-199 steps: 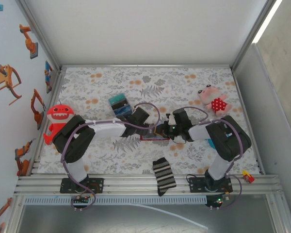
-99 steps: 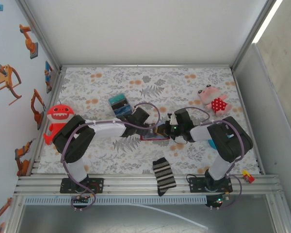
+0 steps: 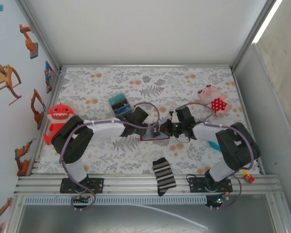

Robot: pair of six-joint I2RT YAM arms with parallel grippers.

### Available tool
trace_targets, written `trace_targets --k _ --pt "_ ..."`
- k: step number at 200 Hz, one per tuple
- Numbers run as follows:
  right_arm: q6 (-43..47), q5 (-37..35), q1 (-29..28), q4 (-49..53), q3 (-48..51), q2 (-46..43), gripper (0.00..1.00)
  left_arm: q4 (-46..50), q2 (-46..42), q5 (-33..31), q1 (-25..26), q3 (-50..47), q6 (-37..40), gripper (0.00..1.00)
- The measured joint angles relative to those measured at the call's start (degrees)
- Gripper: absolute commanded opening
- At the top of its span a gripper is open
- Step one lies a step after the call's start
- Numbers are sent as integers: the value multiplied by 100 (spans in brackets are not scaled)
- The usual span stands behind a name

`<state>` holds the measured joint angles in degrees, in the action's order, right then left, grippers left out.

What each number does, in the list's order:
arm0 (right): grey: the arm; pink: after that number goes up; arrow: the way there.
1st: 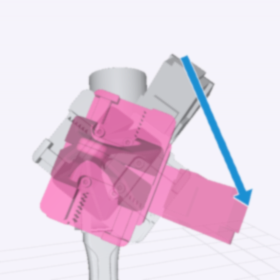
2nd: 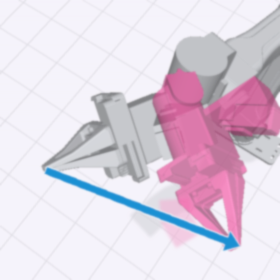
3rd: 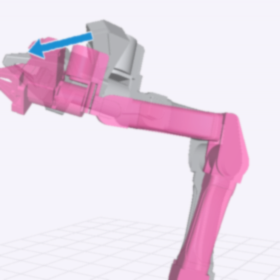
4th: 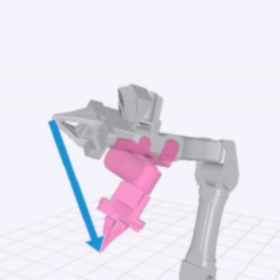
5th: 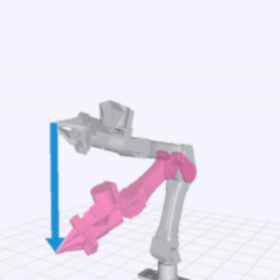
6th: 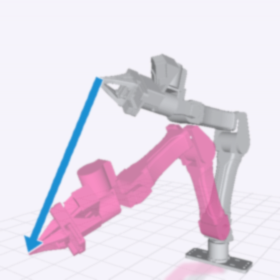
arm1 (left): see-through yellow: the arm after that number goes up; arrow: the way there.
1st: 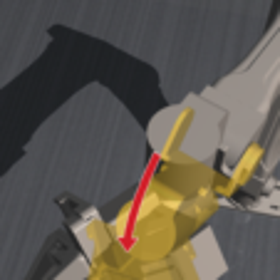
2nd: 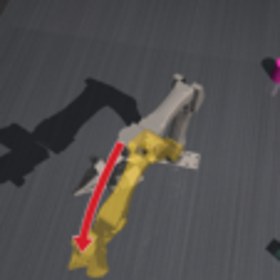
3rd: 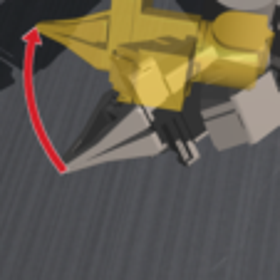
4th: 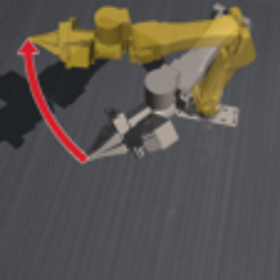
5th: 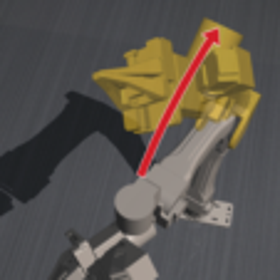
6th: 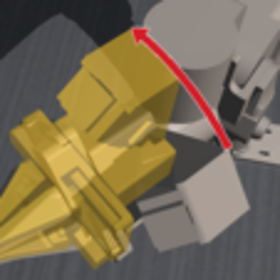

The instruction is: Take the credit cards out of the card holder

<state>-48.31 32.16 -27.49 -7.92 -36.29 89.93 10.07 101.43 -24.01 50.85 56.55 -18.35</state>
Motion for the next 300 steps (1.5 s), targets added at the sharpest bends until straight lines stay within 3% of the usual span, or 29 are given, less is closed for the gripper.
trace_targets --k 146,202,250,266,300 --pt "518 -485 0 1226 -389 -308 0 -57 157 243 297 470 717 97" --pt "527 -479 0 1191 -369 -356 14 -68 420 260 350 472 697 97" --pt "291 -326 0 675 -114 -275 17 -68 424 264 350 472 636 97" --pt "238 -308 -2 546 -92 -208 17 -68 424 264 350 472 636 97" --pt "146 -304 -2 365 -83 -138 4 -68 424 262 350 472 632 97"
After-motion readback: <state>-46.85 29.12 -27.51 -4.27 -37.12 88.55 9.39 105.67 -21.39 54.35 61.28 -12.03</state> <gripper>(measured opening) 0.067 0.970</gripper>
